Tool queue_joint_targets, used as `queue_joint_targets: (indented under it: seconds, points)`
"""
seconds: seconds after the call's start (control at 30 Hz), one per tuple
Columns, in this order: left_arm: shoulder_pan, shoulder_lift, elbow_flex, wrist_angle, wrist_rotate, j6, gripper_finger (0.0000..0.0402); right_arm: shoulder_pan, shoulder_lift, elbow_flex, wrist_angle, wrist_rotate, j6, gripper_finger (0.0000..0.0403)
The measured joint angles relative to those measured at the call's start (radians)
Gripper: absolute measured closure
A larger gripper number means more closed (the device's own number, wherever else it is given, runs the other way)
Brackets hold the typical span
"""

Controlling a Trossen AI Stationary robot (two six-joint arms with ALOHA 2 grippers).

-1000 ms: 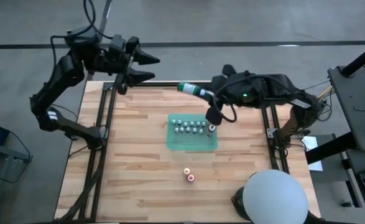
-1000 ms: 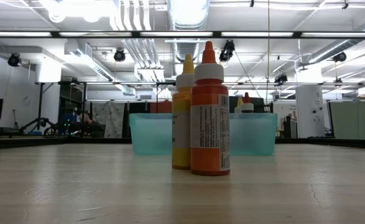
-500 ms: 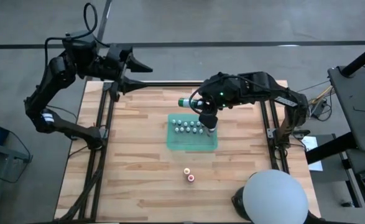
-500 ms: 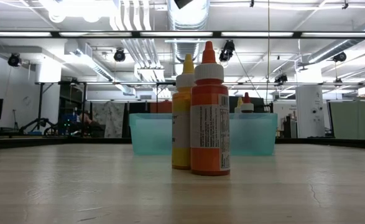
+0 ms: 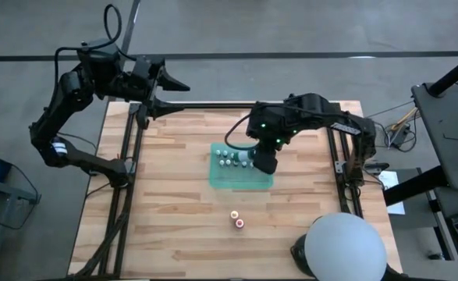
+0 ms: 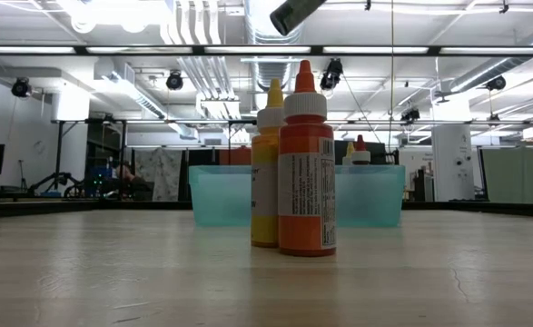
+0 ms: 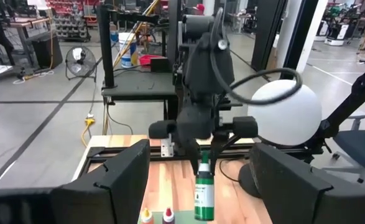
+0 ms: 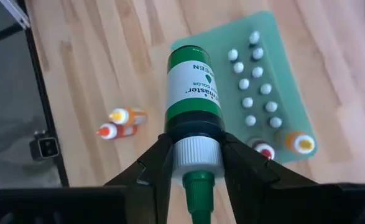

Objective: Pick & Place food coloring
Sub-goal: Put the big green food coloring bottle into the green container

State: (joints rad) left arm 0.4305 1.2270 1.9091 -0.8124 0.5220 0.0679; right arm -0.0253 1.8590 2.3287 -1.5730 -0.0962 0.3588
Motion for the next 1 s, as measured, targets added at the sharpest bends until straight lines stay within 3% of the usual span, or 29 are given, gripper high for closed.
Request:
queue_joint_targets:
  seconds: [0.2,1.0]
  points:
    - [0.000,0.000,0.000,-0.004,0.000,0.011,0.0155,0.001,0.022,-0.025,0.001,-0.074,-0.018,0.0296]
    - [0.000,0.001,-0.001,-0.026,-0.011,0.013,0.0155,-0.032,0.155,-0.256,0.002,-0.088,-0.093,0.0296]
